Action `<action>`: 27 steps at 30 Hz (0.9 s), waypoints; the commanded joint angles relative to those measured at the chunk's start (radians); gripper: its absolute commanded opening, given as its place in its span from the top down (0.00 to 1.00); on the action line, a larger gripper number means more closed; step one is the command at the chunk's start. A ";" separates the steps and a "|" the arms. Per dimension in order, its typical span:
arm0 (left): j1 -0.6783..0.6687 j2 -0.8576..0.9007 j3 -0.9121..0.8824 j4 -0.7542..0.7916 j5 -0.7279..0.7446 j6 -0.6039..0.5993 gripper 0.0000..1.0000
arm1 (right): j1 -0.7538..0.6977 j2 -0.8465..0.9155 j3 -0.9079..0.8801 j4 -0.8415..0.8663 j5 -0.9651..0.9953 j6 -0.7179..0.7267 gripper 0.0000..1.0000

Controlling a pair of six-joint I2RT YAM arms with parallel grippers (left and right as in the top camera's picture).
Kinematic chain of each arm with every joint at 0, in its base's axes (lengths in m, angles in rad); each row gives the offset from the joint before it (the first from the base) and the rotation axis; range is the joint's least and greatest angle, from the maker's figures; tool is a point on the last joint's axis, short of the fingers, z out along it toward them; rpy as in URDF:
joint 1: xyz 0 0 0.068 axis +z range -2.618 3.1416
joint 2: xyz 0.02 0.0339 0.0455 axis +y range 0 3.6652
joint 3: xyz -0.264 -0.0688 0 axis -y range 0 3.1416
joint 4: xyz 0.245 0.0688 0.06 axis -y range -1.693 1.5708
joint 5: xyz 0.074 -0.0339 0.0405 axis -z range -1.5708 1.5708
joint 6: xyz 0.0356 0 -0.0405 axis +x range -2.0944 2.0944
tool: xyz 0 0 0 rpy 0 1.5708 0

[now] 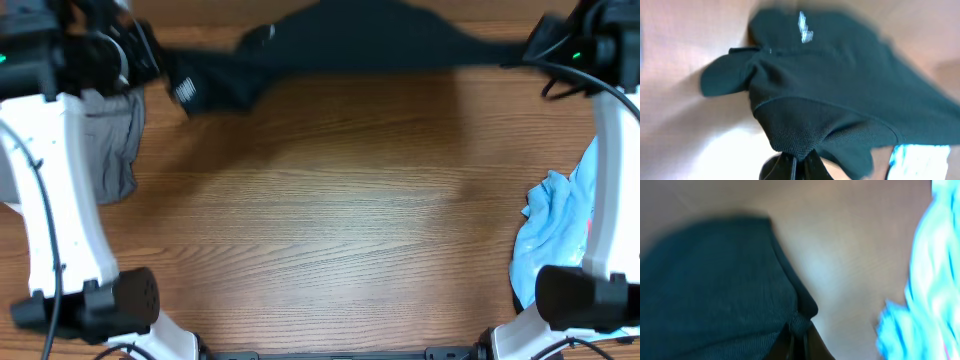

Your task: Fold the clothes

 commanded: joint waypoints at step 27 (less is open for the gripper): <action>-0.199 0.092 -1.115 0.100 -0.020 0.278 0.96 | -0.118 0.051 -0.745 -0.047 0.249 0.184 0.96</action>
